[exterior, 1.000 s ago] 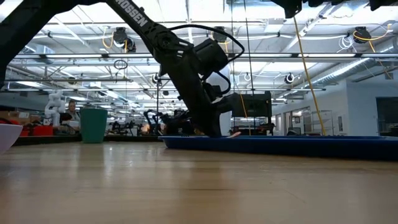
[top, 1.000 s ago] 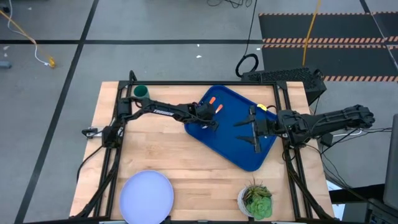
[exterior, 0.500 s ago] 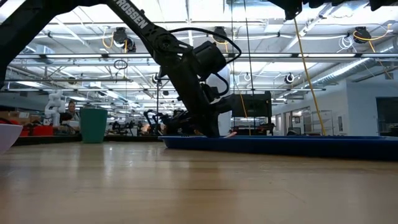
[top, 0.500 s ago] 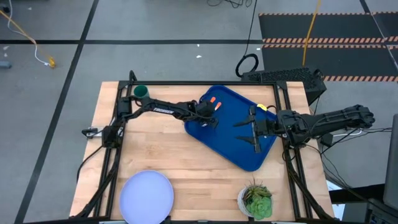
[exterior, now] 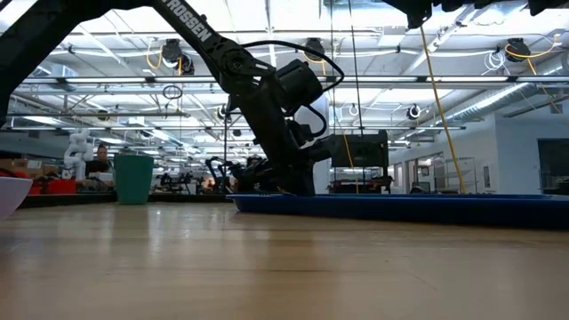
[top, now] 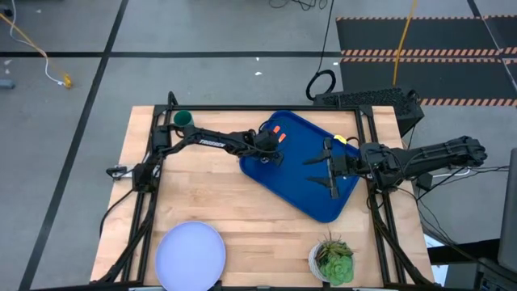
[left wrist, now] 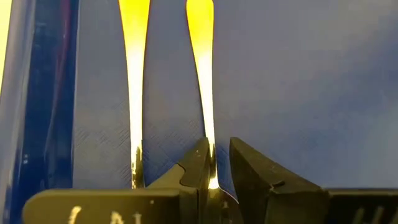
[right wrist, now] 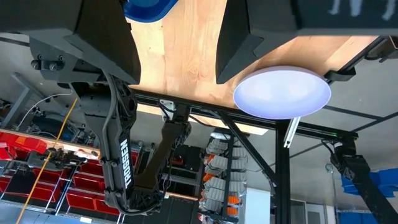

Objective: Pick and place plate/cup/fork/spoon on tray
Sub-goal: Put the orange spoon on the blue serving tray to the left of the orange fork, then adjust the blue serving tray

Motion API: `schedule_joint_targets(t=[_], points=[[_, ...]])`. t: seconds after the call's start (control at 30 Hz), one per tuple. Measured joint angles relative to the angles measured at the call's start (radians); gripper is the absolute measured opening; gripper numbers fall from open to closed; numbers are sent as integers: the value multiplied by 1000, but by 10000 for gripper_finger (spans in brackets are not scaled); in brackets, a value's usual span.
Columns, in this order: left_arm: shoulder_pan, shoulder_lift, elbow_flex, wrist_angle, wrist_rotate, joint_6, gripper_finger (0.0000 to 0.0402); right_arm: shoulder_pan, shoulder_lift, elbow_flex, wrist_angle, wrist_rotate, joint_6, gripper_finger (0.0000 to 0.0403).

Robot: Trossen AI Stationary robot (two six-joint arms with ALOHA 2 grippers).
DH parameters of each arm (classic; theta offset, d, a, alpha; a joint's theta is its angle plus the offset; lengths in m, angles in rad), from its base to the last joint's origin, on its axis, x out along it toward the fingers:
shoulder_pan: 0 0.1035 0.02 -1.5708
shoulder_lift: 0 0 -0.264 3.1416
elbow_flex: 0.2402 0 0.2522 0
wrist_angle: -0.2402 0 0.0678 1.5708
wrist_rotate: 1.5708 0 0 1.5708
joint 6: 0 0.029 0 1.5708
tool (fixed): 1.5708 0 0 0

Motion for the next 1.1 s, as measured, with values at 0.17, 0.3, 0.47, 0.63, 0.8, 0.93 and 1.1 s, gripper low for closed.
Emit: schedule_joint_targets(t=[0.17,0.3,0.47,0.63,0.8,0.93,1.1], points=[[0,-1,0,4,0,16,67,0,0,0,0,0,0,201],[-1,-30,0,22,-1,36,67,0,0,0,-11,0,0,201],[-5,-87,0,26,-7,70,67,0,-2,0,-38,0,-9,201],[-35,-167,0,16,-51,131,67,0,-21,0,-48,1,-22,201],[-122,-256,0,30,-160,276,67,0,-57,0,-94,17,-27,201],[-229,-320,0,32,-302,386,67,0,-81,0,-175,110,-27,201],[-368,-331,0,47,-465,447,67,0,-90,0,-268,269,0,201]])
